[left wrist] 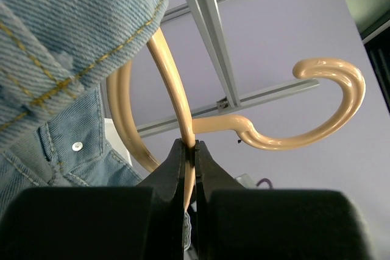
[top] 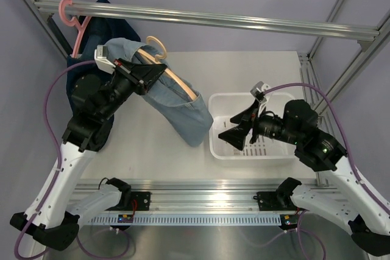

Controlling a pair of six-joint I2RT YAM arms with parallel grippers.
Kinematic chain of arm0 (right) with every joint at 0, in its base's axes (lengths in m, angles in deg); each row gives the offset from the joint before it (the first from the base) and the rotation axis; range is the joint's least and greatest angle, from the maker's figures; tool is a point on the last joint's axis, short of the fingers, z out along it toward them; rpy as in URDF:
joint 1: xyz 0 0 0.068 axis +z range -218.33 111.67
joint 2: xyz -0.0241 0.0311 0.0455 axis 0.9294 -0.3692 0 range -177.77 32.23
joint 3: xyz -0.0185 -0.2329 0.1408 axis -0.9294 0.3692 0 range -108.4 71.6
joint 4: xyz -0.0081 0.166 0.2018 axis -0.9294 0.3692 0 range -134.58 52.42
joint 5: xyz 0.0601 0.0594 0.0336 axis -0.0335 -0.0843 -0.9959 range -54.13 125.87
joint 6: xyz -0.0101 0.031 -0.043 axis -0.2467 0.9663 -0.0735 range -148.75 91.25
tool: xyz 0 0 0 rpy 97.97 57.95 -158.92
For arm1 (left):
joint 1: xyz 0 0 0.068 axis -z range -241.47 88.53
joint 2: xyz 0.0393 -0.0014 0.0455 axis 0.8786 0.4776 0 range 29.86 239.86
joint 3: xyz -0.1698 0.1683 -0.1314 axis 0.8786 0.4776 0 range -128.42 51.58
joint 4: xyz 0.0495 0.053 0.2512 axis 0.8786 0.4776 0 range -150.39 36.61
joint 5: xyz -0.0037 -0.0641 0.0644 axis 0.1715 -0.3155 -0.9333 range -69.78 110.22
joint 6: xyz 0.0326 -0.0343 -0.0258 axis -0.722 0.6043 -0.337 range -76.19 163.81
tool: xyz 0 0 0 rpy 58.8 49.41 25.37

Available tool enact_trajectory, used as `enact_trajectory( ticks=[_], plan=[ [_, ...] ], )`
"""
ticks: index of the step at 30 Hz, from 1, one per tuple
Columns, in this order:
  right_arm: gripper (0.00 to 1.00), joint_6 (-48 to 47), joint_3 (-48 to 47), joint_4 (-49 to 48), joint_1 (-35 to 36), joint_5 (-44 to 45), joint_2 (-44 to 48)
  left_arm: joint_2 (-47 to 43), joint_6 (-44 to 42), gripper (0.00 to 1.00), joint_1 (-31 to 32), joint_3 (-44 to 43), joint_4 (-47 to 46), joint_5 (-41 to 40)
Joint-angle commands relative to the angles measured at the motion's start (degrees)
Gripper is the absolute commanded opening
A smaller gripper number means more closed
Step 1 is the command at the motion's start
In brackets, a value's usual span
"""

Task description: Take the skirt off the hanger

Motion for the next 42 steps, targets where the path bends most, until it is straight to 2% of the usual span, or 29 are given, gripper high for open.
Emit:
enact_trajectory(
  ticks=[1,7,18,20,21,22,26,27,29,31,36,42],
  plan=[
    [0.92,-4.4,2.2,-5.7,2.6,4.6,-1.3,-2.8,3.4,0.00,0.3,-0.4,-8.2,-0.9],
    [0.89,-5.7,3.8,-10.4,4.1,3.7,-2.3,-4.8,7.3,0.00,0.3,1.8,-9.5,-0.8],
    [0.81,-6.8,5.5,-15.7,9.7,7.0,-6.7,-5.9,8.3,0.00,0.2,0.9,-8.5,-0.6],
    [0.76,-6.6,5.6,-16.1,10.6,7.4,-7.2,-5.6,8.3,0.00,0.3,0.5,-8.8,-0.4],
    [0.70,-6.4,5.7,-16.0,10.8,7.4,-7.4,-5.6,8.3,0.00,0.3,0.3,-8.8,-0.4],
    [0.68,-6.3,5.7,-15.9,11.3,7.5,-7.4,-5.5,8.2,0.00,0.2,0.3,-8.9,-0.3],
    [0.63,-5.8,6.7,-16.2,12.0,8.0,-7.6,-5.3,8.1,0.00,0.3,0.3,-9.0,-0.1],
    [0.59,-5.6,6.7,-16.0,12.1,8.2,-7.8,-5.3,8.2,0.00,0.3,0.3,-9.2,-0.1],
    [0.33,-5.6,6.4,-15.7,12.1,8.3,-8.5,-5.6,8.2,0.00,0.2,0.8,-9.4,-0.1],
    [0.00,-4.9,6.0,-14.9,12.2,8.9,-8.9,-5.5,7.7,0.00,0.3,1.0,-9.1,-0.2],
    [0.00,0.2,5.9,-12.0,12.6,13.1,-7.0,-3.9,3.5,0.00,-0.4,-2.2,-5.9,0.3],
    [0.00,7.5,5.6,-4.1,12.9,21.5,-2.0,-3.0,3.8,0.00,-3.8,-0.9,-9.5,3.8]
  ],
)
